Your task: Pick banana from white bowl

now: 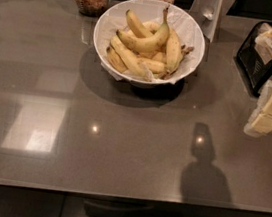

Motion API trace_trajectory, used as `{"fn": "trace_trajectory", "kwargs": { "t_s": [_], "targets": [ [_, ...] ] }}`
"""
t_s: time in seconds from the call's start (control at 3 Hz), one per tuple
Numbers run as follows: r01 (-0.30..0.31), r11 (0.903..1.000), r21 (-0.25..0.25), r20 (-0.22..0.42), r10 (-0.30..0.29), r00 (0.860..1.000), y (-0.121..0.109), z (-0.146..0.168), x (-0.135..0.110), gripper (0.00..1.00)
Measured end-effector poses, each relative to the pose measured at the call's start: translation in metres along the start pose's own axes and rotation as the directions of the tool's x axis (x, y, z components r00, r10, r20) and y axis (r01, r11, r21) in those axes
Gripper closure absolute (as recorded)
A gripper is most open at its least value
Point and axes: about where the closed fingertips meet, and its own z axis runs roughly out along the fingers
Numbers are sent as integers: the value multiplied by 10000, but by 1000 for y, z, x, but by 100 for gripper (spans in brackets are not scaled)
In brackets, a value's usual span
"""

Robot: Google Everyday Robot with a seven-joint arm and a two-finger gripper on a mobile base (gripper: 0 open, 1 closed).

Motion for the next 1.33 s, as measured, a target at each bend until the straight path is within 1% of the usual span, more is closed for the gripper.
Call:
{"fn": "trace_trajectory", "kwargs": {
  "t_s": [0.33, 0.67, 1.0, 1.33],
  "targets": [
    [1255, 9869, 1018, 786, -1337, 9879, -23, 8, -22, 0],
    [2546, 9500, 1809, 1730, -2856, 9426, -46, 14, -57, 0],
    [3508, 9096, 2224, 2939, -4057, 8655, -64, 25, -92, 0],
    [4121, 8776, 2450, 3931, -4785, 7852, -81, 39, -122, 0]
  ]
}}
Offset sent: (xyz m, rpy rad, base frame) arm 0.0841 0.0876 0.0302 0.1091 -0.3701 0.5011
